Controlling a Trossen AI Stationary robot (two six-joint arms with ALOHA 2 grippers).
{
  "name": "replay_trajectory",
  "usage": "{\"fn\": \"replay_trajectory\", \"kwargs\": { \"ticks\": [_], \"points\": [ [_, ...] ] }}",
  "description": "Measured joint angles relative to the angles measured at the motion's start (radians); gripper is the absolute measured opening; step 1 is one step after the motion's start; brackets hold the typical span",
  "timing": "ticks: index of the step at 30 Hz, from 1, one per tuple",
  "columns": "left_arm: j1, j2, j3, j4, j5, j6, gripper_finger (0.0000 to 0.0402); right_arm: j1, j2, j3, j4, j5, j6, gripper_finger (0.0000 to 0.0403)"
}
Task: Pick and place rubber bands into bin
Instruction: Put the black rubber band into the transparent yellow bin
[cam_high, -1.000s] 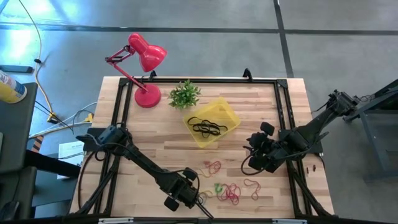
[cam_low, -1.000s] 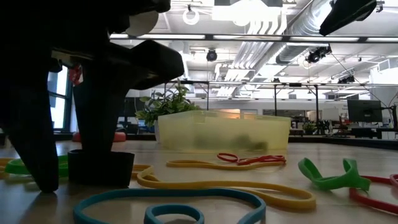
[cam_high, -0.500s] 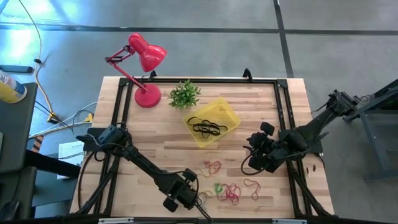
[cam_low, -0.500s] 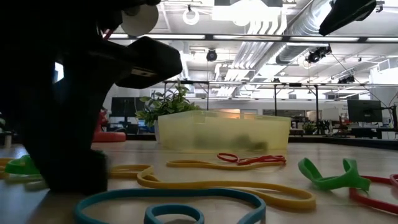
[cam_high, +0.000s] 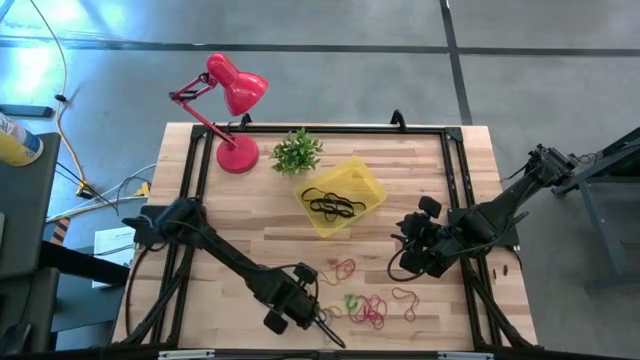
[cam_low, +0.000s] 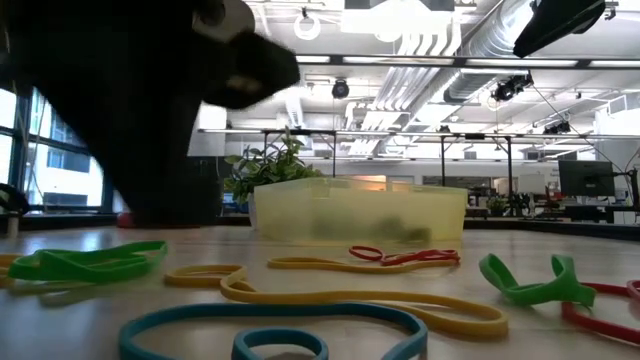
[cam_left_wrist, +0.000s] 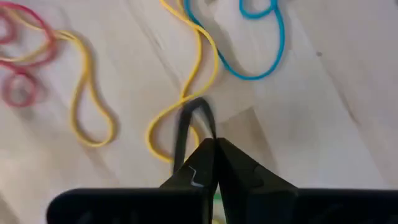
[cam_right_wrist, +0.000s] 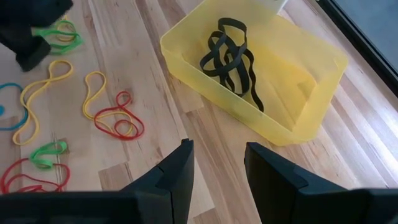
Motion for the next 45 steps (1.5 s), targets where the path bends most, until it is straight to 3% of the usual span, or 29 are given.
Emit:
{"fn": "replay_trajectory", "kwargs": {
  "ticks": [11,19,35,45],
  "points": [
    [0.062,-0.190,0.003,-0.069,-0.163,0.022,0.0000,0.000,0.000,0.000,0.000,0.003,0.000,0.0134],
    [0.196,-0.227,0.002,-0.094,-0.175,0.190,0.0000,0.000,0.000,0.000,0.003,0.008,0.018,0.0134],
    [0.616,-0.205,0.001,-0.029,-0.005,0.680,0.0000,-0.002,0.000,0.000,0.039,0.120,0.132,0.0134],
    [0.675,-0.140,0.004,0.010,0.089,0.805,0.0000,-0.002,0.000,0.000,0.106,0.104,0.135,0.0134]
  ]
}}
